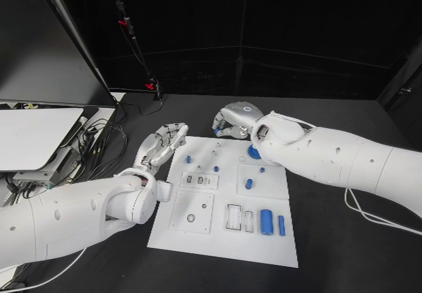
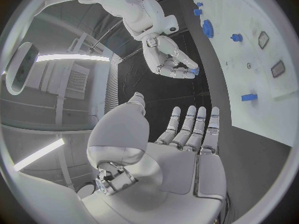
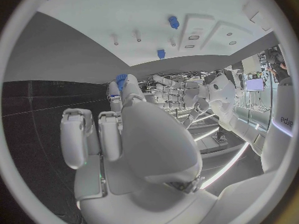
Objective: Assemble the parts on the task board
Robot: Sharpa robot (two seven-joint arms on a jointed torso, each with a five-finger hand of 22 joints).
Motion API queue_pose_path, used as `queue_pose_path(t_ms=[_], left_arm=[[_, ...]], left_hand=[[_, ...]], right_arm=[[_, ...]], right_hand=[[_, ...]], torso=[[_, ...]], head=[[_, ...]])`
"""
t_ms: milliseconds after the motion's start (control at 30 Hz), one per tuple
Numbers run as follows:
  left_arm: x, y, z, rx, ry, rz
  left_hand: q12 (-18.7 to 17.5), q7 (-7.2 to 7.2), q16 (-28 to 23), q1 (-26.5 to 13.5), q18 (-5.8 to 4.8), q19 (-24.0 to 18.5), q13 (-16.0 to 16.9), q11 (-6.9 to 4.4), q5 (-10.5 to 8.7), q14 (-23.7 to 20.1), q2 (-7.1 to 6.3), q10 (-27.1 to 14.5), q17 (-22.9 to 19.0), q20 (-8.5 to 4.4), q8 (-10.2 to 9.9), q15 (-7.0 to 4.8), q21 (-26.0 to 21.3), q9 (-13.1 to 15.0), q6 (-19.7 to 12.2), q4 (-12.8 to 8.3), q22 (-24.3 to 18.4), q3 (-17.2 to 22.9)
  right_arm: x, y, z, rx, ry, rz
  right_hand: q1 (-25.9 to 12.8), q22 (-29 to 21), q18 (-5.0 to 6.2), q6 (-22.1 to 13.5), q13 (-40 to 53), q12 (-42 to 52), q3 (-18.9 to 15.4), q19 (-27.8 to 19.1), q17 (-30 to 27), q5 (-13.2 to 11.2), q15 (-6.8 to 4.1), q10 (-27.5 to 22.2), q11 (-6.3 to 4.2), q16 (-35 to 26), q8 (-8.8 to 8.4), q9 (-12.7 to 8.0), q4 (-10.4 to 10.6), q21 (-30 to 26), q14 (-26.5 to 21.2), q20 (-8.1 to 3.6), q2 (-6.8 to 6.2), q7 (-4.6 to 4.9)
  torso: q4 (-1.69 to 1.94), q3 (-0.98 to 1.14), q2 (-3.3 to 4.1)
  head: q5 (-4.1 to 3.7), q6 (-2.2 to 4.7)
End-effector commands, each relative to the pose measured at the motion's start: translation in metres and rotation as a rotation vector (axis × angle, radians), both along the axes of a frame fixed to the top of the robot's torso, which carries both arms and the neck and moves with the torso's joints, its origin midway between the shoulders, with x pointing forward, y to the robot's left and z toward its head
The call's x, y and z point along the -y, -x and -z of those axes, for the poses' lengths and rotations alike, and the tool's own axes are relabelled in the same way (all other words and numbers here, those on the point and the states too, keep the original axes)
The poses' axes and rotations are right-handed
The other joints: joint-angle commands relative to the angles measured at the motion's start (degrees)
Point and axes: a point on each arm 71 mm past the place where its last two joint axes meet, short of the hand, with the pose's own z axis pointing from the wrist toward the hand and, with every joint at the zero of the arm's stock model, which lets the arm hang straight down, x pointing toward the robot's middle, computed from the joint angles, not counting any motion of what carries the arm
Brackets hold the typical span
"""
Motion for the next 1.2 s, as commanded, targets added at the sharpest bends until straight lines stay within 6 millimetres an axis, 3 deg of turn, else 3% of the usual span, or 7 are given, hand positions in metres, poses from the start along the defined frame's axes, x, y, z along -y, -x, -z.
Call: queue_pose_path(t_ms=[33,600,1200], left_arm=[[0.002,0.008,-0.021,0.295,0.063,0.046],[0.002,0.008,-0.021,0.296,0.063,0.044],[0.002,0.009,-0.021,0.295,0.064,0.045]], left_hand=[[0.3,9.2,0.19,0.14,0.79,-0.24,-0.05,0.04,0.25,-0.17,0.56,0.35,-0.08,-0.05,0.21,0.28,0.2,-0.07,0.21,-0.05,0.08,-0.16],[0.3,9.2,0.19,0.14,0.79,-0.24,-0.05,0.04,0.25,-0.17,0.56,0.35,-0.08,-0.05,0.21,0.28,0.2,-0.07,0.21,-0.05,0.08,-0.16],[0.36,9.2,0.27,0.26,0.78,-0.27,-0.12,0.04,0.38,-0.18,0.64,0.33,-0.18,-0.05,0.25,0.29,0.24,-0.16,0.2,-0.05,0.09,-0.25]], right_arm=[[-0.002,-0.003,0.004,-0.033,0.022,-0.003],[0.0,-0.011,0.029,-0.128,0.08,0.052],[-0.002,-0.015,0.034,-0.105,0.067,0.049]], right_hand=[[0.61,11.77,-0.91,0.53,0.05,-0.4,0.37,4.15,1.71,0.19,0.18,0.52,-0.08,0.11,-0.39,0.01,0.08,0.23,4.02,-0.19,-0.07,0.01],[0.59,11.68,-0.89,0.44,0.04,-1.1,0.57,4.09,1.68,0.19,0.26,0.61,0.03,0.11,-0.88,-0.06,0.15,0.18,4.01,-0.12,-0.17,0.11],[0.7,11.73,-0.9,0.32,0.05,-1.85,0.83,4.12,1.74,0.2,0.37,0.57,0.14,0.12,-1.4,-0.1,0.08,0.2,4.02,-0.02,-0.28,0.18]], torso=[[0.27,-0.03,0.16],[0.06,-0.05,0.05],[0.16,-0.14,0.03]], head=[[0.13,-0.16],[0.57,-0.98],[0.45,-1.39]])
